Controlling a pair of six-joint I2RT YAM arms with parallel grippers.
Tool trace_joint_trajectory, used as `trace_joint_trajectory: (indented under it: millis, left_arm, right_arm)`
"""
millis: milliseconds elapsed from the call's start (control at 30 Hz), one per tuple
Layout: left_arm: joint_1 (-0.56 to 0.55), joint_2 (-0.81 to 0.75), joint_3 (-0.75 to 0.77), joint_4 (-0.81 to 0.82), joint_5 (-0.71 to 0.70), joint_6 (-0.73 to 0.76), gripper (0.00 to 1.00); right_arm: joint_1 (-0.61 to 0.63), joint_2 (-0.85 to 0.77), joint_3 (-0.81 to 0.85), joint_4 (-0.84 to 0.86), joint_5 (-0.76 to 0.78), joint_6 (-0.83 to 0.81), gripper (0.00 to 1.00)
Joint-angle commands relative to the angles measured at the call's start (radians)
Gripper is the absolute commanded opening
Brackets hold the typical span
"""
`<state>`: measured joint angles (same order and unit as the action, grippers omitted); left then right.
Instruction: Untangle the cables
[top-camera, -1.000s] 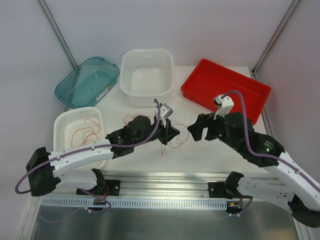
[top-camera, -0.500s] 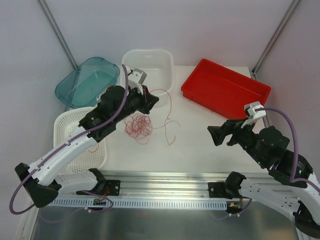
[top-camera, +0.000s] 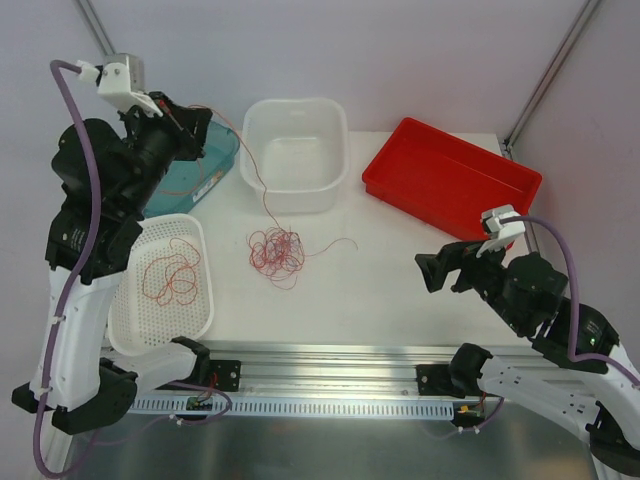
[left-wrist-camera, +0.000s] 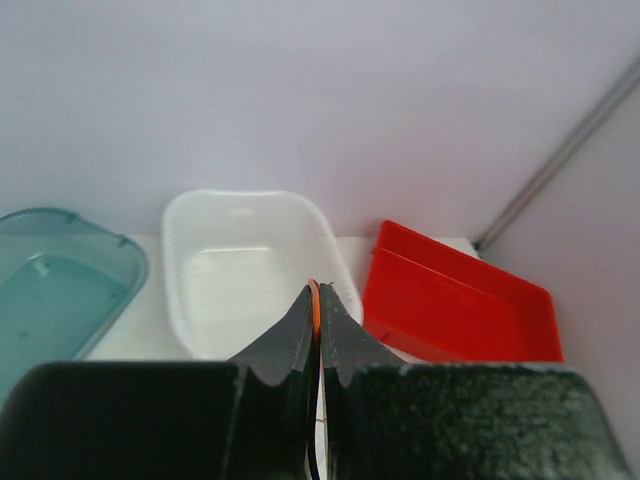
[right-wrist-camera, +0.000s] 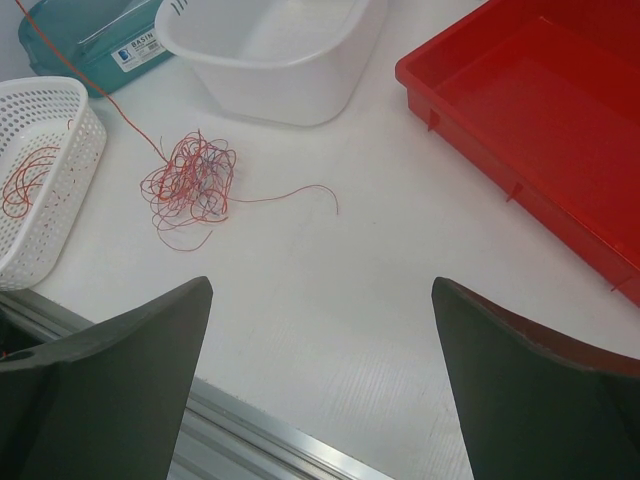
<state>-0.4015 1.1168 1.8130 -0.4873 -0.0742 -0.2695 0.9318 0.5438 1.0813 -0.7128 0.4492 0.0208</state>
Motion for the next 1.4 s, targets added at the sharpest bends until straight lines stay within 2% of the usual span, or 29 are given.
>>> trace_joint_trajectory:
  millis: [0,100,233,400,467,567,767,867,1000,1133,1167,1233,1267,1333,1367]
  left_arm:
    - [0.050,-0.017,0.011,-0.111,-0.210,0.039,0.00]
    - [0.096,-0.032,-0.007,-0.126,-0.252,0.061,0.00]
    - [0.171,-0.045,-0.027,-0.137,-0.191,0.044,0.00]
    - [0.259,-0.040,-0.105,-0.154,-0.226,0.046,0.00]
    - [0.291,-0.043,-0.142,-0.154,-0.171,0.026,0.00]
    - [0.293,-0.061,-0.224,-0.154,-0.162,0.010,0.00]
    - [0.306,-0.156,-0.480,-0.171,-0.324,-0.013,0.00]
    - [0.337,-0.187,-0.644,-0.174,-0.349,-0.039,0.00]
    - [0.420,-0.192,-0.840,-0.169,-0.345,-0.091,0.00]
    - [0.513,-0.152,-0.964,-0.155,-0.378,-0.109,0.03]
    - [0.541,-0.138,-0.980,-0.151,-0.381,-0.109,0.09]
    - [0.564,-0.123,-1.003,-0.149,-0.395,-0.103,0.26]
    - [0.578,-0.118,-0.998,-0.152,-0.397,-0.100,0.46]
    - [0.581,-0.121,-0.985,-0.152,-0.386,-0.094,0.67]
    - [0.581,-0.126,-0.969,-0.152,-0.374,-0.089,0.73]
  right_arm:
    - [-0.001,0.011,-0.014,0.021,0.003,-0.015,0.97]
    - [-0.001,0.018,-0.017,0.016,0.003,-0.013,0.97]
    - [-0.001,0.025,-0.017,0.019,-0.003,-0.010,0.97]
    - [-0.002,0.042,-0.029,0.036,-0.038,0.001,0.97]
    - [-0.001,0.054,-0.040,0.055,-0.087,0.001,0.97]
    - [-0.001,0.106,-0.072,0.098,-0.182,0.011,0.98]
    - [-0.002,0.243,-0.126,0.200,-0.317,0.047,0.99]
    - [-0.001,0.301,-0.135,0.239,-0.372,0.053,0.99]
    - [0.005,0.352,-0.141,0.266,-0.400,0.054,0.99]
    - [0.007,0.364,-0.162,0.280,-0.405,0.060,0.99]
    - [0.007,0.364,-0.165,0.280,-0.406,0.064,0.99]
    - [0.007,0.361,-0.178,0.282,-0.409,0.068,0.99]
    - [0.009,0.360,-0.181,0.280,-0.409,0.068,0.99]
    - [0.009,0.354,-0.187,0.273,-0.408,0.065,0.99]
    - [0.009,0.352,-0.188,0.268,-0.406,0.064,0.99]
